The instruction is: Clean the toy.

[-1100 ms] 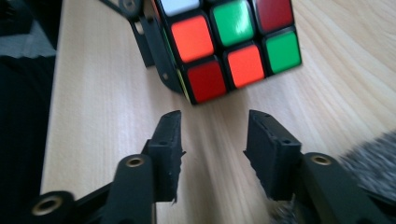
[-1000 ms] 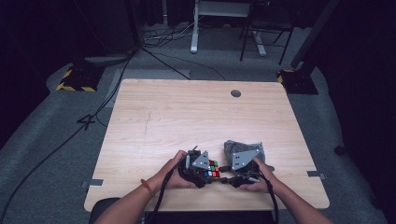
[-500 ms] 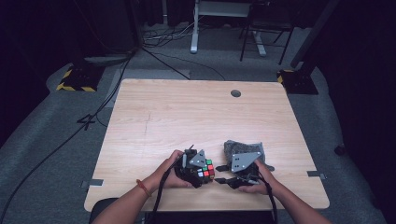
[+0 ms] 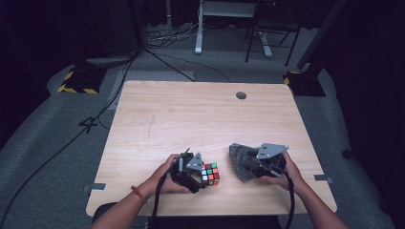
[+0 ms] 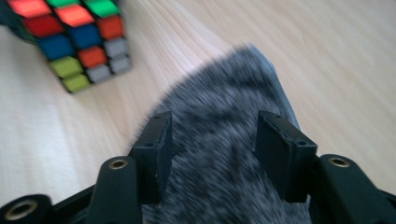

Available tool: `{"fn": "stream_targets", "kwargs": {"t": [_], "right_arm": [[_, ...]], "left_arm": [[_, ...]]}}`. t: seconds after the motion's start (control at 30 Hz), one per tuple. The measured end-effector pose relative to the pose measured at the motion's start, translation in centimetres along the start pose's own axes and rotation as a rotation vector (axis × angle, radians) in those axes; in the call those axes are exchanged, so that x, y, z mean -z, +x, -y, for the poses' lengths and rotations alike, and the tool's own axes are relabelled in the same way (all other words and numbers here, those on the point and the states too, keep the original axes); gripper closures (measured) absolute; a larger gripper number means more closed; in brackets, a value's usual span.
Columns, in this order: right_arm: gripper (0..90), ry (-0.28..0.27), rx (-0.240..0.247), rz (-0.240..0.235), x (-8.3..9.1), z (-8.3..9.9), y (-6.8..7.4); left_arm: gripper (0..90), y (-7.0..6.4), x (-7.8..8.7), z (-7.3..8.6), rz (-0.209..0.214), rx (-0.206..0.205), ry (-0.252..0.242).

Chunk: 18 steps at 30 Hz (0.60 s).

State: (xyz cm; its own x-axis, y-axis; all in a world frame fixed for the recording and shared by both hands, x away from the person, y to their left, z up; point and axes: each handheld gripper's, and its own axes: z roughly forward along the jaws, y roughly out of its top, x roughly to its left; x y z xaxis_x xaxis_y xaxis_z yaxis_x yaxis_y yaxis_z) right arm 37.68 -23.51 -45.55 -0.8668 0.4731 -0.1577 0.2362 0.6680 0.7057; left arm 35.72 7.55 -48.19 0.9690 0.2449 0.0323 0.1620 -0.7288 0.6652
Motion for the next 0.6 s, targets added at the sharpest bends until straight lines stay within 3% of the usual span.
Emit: {"fn": "stream_targets", "kwargs": {"t": [0.07, 0.17, 0.27, 0.43, 0.6], "right_arm": [[45.0, 0.029, -0.005, 0.008, -0.4, 0.3, -0.4], [45.9, 0.082, -0.033, -0.018, -1.6, 1.1, -0.9], [47.1, 0.099, -0.041, -0.028, -2.4, 1.6, -1.1], [57.5, 0.094, -0.086, -0.060, -2.5, 2.0, -1.6], [73.0, 0.096, -0.072, -0.066, -2.3, 2.1, -1.6]], "left_arm": [[23.4, -0.1, -0.1, -0.1, -0.001, -0.001, 0.005], [23.1, 0.0, -0.2, -0.1, 0.006, 0.006, -0.006], [22.4, 0.2, -0.6, -0.1, 0.011, 0.012, -0.009], [19.1, 0.3, -1.0, -0.1, 0.015, 0.026, -0.012], [18.3, 0.2, -1.1, -0.3, 0.020, 0.013, -0.021]]}}
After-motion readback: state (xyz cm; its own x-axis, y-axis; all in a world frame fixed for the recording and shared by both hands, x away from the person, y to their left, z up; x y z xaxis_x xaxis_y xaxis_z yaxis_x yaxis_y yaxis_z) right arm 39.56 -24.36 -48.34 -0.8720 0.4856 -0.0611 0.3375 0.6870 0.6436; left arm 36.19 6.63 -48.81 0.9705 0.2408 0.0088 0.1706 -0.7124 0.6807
